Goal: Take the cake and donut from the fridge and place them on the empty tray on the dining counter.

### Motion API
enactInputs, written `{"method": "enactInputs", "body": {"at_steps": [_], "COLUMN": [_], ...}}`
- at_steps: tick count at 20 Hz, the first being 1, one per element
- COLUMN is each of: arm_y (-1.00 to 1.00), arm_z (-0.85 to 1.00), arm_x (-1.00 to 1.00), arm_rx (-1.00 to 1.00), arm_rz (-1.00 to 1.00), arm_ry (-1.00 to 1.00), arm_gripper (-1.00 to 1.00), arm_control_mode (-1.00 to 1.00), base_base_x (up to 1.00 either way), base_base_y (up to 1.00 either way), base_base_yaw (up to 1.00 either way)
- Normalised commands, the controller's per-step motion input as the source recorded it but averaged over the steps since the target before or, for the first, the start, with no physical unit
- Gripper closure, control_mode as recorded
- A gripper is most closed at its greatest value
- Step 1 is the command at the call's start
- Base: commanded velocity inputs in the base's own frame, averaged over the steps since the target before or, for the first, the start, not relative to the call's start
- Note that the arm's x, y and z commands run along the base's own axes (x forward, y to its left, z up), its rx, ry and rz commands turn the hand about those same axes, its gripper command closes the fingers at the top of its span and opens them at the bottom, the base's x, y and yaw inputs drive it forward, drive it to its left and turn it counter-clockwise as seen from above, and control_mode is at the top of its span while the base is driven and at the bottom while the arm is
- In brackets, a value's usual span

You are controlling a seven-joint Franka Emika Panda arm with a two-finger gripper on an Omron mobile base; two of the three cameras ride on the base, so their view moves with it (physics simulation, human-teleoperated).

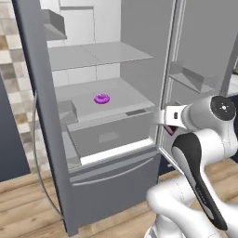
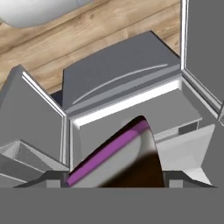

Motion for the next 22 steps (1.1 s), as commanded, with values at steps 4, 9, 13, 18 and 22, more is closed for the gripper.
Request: {"method": "enactInputs", "body": {"at_steps": [4,9,13,18,22], "arm_y": [0.0,0.0,0.0,0.0,0.0], "arm_z": [0.0,0.0,0.0,0.0,0.0], "arm_x": [0.0,0.0,0.0,0.0,0.0], "arm_rx": [0.0,0.0,0.0,0.0,0.0], "arm_rz": [0.0,0.0,0.0,0.0,0.0], "arm_ry": [0.0,0.0,0.0,0.0,0.0], "arm_gripper": [1.0,1.0,1.0,1.0,1.0], "arm_control_mode": [1.0,1.0,1.0,1.0,1.0], "base_base_x": [-0.73,-0.75,-0.75,-0.83,-0.85], "base_base_y": [0.0,0.0,0.0,0.0,0.0], "base_base_yaw": [-0.29,-0.34,-0.38,-0.43,-0.52]}}
